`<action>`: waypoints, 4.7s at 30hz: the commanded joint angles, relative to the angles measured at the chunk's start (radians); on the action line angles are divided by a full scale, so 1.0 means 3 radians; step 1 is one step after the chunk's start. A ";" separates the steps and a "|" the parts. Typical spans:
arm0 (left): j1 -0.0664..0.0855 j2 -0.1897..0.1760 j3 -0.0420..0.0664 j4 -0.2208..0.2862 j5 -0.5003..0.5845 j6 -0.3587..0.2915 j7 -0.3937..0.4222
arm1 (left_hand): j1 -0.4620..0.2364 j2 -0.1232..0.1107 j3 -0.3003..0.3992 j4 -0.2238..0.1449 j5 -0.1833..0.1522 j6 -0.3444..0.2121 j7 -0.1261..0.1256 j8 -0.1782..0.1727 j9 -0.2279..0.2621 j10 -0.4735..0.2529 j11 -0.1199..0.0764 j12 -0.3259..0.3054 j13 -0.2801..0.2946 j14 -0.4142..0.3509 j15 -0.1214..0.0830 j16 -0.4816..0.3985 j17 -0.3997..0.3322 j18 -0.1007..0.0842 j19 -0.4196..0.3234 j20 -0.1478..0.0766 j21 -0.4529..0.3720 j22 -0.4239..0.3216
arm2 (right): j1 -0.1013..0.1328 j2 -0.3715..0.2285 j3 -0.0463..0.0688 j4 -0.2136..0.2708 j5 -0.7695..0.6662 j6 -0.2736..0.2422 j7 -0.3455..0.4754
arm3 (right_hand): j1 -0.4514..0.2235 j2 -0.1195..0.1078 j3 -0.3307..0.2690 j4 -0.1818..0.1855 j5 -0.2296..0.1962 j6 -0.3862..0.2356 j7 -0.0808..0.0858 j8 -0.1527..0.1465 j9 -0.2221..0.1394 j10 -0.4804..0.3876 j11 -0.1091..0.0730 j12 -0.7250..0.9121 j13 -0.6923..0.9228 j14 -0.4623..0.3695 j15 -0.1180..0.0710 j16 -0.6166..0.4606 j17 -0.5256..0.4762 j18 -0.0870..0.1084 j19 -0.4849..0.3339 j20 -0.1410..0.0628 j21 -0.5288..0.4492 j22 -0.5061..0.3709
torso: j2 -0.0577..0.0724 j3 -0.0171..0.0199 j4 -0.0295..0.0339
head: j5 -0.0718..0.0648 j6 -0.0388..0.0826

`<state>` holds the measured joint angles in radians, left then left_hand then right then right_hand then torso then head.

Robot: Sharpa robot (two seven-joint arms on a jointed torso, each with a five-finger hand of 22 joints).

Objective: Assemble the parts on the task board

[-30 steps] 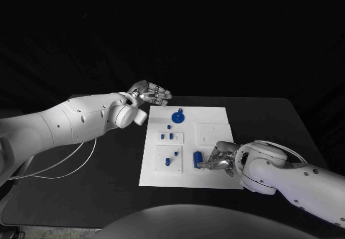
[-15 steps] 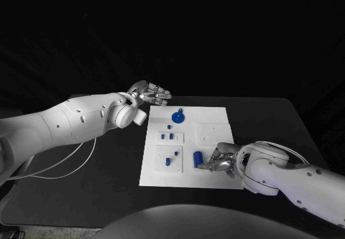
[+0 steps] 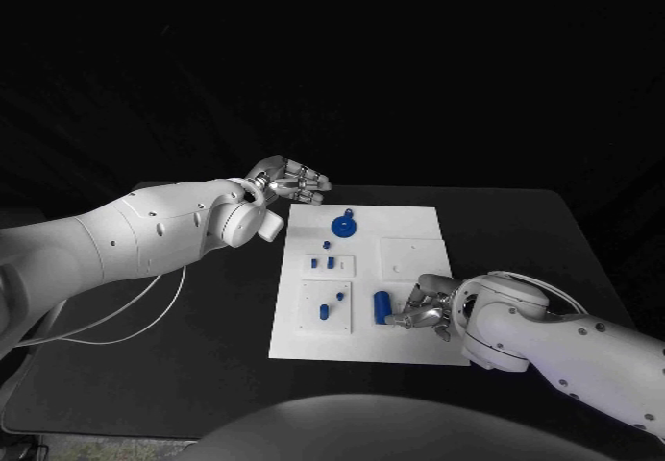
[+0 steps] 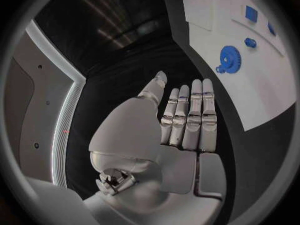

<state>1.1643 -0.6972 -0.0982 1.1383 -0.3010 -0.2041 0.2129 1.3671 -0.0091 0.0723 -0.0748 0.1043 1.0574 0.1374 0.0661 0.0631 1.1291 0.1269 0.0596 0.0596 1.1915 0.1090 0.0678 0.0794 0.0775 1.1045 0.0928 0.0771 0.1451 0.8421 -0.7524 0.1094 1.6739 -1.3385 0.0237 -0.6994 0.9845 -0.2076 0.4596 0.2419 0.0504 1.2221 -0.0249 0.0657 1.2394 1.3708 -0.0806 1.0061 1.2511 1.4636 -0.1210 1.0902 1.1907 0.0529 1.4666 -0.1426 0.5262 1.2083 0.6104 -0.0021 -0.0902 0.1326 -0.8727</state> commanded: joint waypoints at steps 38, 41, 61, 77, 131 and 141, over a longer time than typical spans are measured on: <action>0.0000 -0.0023 0.0001 0.0004 -0.0017 0.0011 0.0030 | 0.0006 0.0011 -0.0005 0.0006 -0.0007 -0.0017 -0.0003 -0.0009 0.0002 -0.0025 0.0001 0.0004 -0.0003 -0.0020 0.0003 -0.0017 0.0004 -0.0007 0.0026 0.0003 0.0012 -0.0013 | -0.0084 -0.0486 0.0346 0.0176 0.0005 0.0127 0.0041 | 0.0165 -0.0107 -0.0254 -0.0330 -0.0006 0.0046 -0.0004 0.0000 -0.0035 0.0040 0.0001 0.0033 0.0013 0.0020 -0.0010 0.0039 0.0015 -0.0043 0.0149 -0.0019 0.0047 0.0029 | -0.0004 0.0002 -0.0011 | -0.0075 0.0000; 0.0000 -0.0018 0.0001 0.0003 -0.0017 0.0008 0.0034 | 0.0006 0.0011 -0.0005 0.0006 -0.0007 -0.0017 -0.0003 -0.0009 0.0002 -0.0025 0.0001 0.0004 -0.0003 -0.0020 0.0003 -0.0017 0.0004 -0.0007 0.0026 0.0003 0.0012 -0.0013 | -0.0083 -0.0556 0.0392 0.0072 0.0003 0.0128 0.0053 | 0.0179 -0.0107 -0.0167 -0.0355 -0.0004 0.0034 -0.0004 -0.0002 -0.0022 0.0044 0.0003 0.0053 0.0025 0.0020 -0.0009 0.0042 0.0016 -0.0043 0.0147 -0.0016 0.0052 0.0033 | -0.0005 0.0002 -0.0012 | -0.0093 0.0000; 0.0000 -0.0016 0.0001 0.0000 -0.0016 0.0014 0.0032 | -0.0005 0.0010 -0.0010 0.0021 -0.0007 -0.0020 -0.0003 -0.0009 0.0002 -0.0025 0.0001 0.0005 -0.0003 -0.0018 0.0004 -0.0017 0.0005 -0.0008 0.0028 0.0004 0.0012 -0.0021 | -0.0240 -0.0484 0.0432 -0.0239 -0.0412 0.0044 0.0047 | 0.0094 -0.0108 0.0155 -0.0410 -0.0007 -0.0004 -0.0005 -0.0001 -0.0058 0.0035 0.0000 0.0047 0.0029 0.0016 -0.0012 0.0028 0.0003 -0.0047 0.0146 -0.0020 0.0027 0.0043 | 0.0002 0.0002 0.0003 | -0.0109 0.0000; 0.0000 -0.0013 0.0000 -0.0006 -0.0014 0.0031 0.0021 | -0.0006 0.0011 -0.0011 0.0030 -0.0008 -0.0022 -0.0003 -0.0009 0.0002 -0.0025 0.0001 0.0005 -0.0003 -0.0018 0.0004 -0.0017 0.0005 -0.0008 0.0029 0.0004 0.0012 -0.0026 | -0.0280 -0.0336 0.0422 -0.0280 -0.0549 -0.0025 0.0045 | 0.0050 -0.0107 0.0174 -0.0371 -0.0007 -0.0007 -0.0005 -0.0001 -0.0044 0.0034 0.0000 0.0042 0.0026 0.0016 -0.0012 0.0020 -0.0005 -0.0047 0.0148 -0.0021 0.0023 0.0043 | -0.0001 -0.0003 0.0002 | -0.0096 0.0000; 0.0000 -0.0028 0.0000 0.0006 -0.0015 0.0040 -0.0016 | 0.0001 0.0019 -0.0008 0.0042 -0.0007 -0.0030 0.0000 -0.0009 0.0002 -0.0026 0.0001 0.0005 -0.0003 -0.0019 0.0004 -0.0017 0.0006 -0.0008 0.0031 0.0004 0.0013 -0.0040 | -0.0295 -0.0230 0.0360 -0.0067 0.0080 -0.0286 0.0130 | -0.0137 0.0234 0.1401 -0.1287 0.0943 -0.0144 0.0072 0.0000 0.0253 0.0000 0.0019 0.0011 -0.0034 0.0000 -0.0002 -0.0010 -0.0077 -0.0001 0.0144 -0.0002 -0.0005 0.0092 | 0.0000 -0.0002 -0.0001 | -0.0054 0.0000; 0.0000 -0.0030 0.0000 0.0010 -0.0016 0.0044 -0.0020 | 0.0001 0.0019 -0.0008 0.0042 -0.0007 -0.0030 0.0000 -0.0009 0.0002 -0.0026 0.0001 0.0005 -0.0003 -0.0019 0.0004 -0.0017 0.0006 -0.0008 0.0031 0.0004 0.0013 -0.0040 | -0.0291 -0.0163 0.0421 0.0028 0.0079 -0.0292 0.0137 | -0.0127 0.0229 0.1392 -0.1281 0.0951 -0.0143 0.0071 -0.0001 0.0255 0.0000 0.0018 0.0009 -0.0037 -0.0001 -0.0002 -0.0014 -0.0083 -0.0001 0.0145 -0.0002 -0.0005 0.0094 | 0.0002 -0.0002 -0.0001 | -0.0053 0.0000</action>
<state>1.1642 -0.7069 -0.0988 1.1381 -0.3041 -0.2025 0.2034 1.3671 -0.0091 0.0684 -0.0652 0.1043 1.0574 0.1374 0.0661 0.0631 1.1291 0.1269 0.0596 0.0596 1.1915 0.1090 0.0678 0.0794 0.0774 1.1082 0.0965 0.0771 0.1343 0.7552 -0.8044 0.2353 1.6793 -1.3225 -0.0637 -0.6693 0.9381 -0.1430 0.7067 0.0228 0.3294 1.1791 0.0029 0.0627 1.3081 1.3668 -0.0696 1.0128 1.2411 1.4610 -0.1153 1.0910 1.1668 0.0529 1.4666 -0.1426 0.5244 1.2355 0.6107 -0.0026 -0.0900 0.1158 -0.8726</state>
